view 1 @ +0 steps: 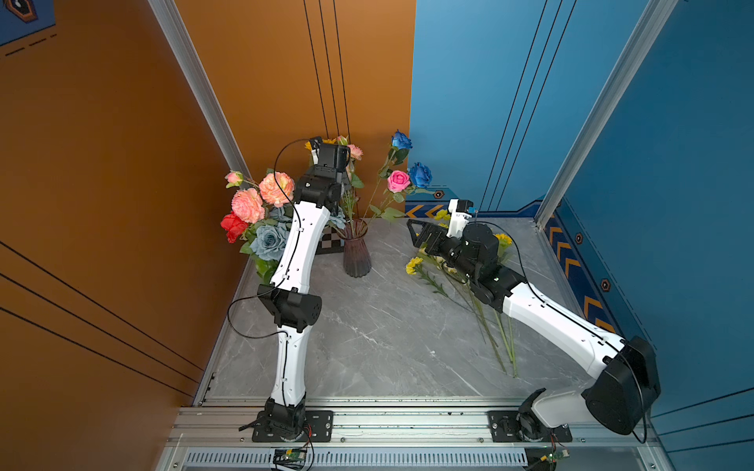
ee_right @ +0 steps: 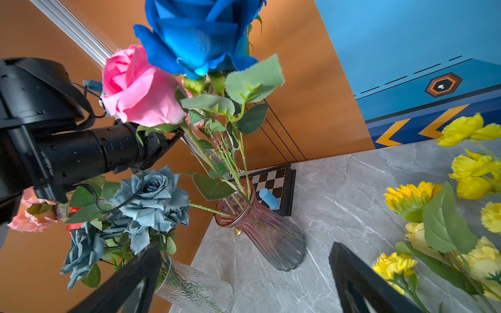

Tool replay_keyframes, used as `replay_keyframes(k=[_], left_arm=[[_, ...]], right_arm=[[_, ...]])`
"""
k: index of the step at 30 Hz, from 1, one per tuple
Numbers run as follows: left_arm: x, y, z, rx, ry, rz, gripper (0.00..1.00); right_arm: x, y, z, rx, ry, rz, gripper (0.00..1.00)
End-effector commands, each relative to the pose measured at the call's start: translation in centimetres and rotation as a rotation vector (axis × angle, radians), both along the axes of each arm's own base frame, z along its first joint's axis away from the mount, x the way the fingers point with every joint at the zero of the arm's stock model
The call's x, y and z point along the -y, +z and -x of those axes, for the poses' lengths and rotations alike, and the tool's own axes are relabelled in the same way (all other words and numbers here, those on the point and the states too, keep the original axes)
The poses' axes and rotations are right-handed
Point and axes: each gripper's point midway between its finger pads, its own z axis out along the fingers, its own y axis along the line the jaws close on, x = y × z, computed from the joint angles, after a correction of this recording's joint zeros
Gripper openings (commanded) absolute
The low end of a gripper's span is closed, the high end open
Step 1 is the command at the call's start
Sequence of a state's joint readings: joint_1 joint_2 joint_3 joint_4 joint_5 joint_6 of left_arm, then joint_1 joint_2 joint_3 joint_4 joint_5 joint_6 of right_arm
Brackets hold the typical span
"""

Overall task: Pick out yellow flowers from the vase
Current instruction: Pick up the flower from the vase.

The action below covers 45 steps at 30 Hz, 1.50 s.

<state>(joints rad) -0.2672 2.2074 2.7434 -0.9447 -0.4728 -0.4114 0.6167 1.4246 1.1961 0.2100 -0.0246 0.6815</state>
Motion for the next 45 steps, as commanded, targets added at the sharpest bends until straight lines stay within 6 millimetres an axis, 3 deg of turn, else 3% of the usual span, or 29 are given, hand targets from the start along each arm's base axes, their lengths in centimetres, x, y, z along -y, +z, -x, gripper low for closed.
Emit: replay_keyframes(k=[1,14,18,20,24,27,35,40,45], left_arm=[[-0.5,5.7,2.4,0.125,0.011,0.004,0.0],[2.5,12.1,5.4,0.293,-0.105,0.075,0.0],[4.6,14.2,6.8,0.343,-0.179,0.099,0.0],[5.5,15.6,7.7,0.38,-0.215,0.112,0.0],[5.7,18.8,9.3,0.475,-0.259,0.172,0.0],[5.9,20.8,10.6,0.534,-0.294,0.205,0.0],[6.7,23.7,13.8,0.595,-0.393,0.288,0.0],[7.1,24.5,16.0,0.601,-0.452,0.306,0.0],[7.8,26.8,18.6,0.666,-0.549,0.31,0.0]], right_arm=[[0.2,2.4,1.1,0.039,0.008,-0.029,1.0],[-1.9,4.1,3.5,0.101,0.093,0.054,1.0],[-2.4,5.3,4.6,0.167,0.152,0.109,1.0],[-3.8,6.2,6.2,0.206,0.214,0.128,1.0],[-4.4,7.7,7.5,0.265,0.257,0.16,1.0],[-4.4,9.2,8.4,0.31,0.273,0.165,1.0],[-3.7,14.2,10.7,0.423,0.284,0.247,1.0],[-2.3,18.0,11.3,0.506,0.248,0.312,1.0],[-2.6,21.0,11.6,0.56,0.272,0.295,1.0]])
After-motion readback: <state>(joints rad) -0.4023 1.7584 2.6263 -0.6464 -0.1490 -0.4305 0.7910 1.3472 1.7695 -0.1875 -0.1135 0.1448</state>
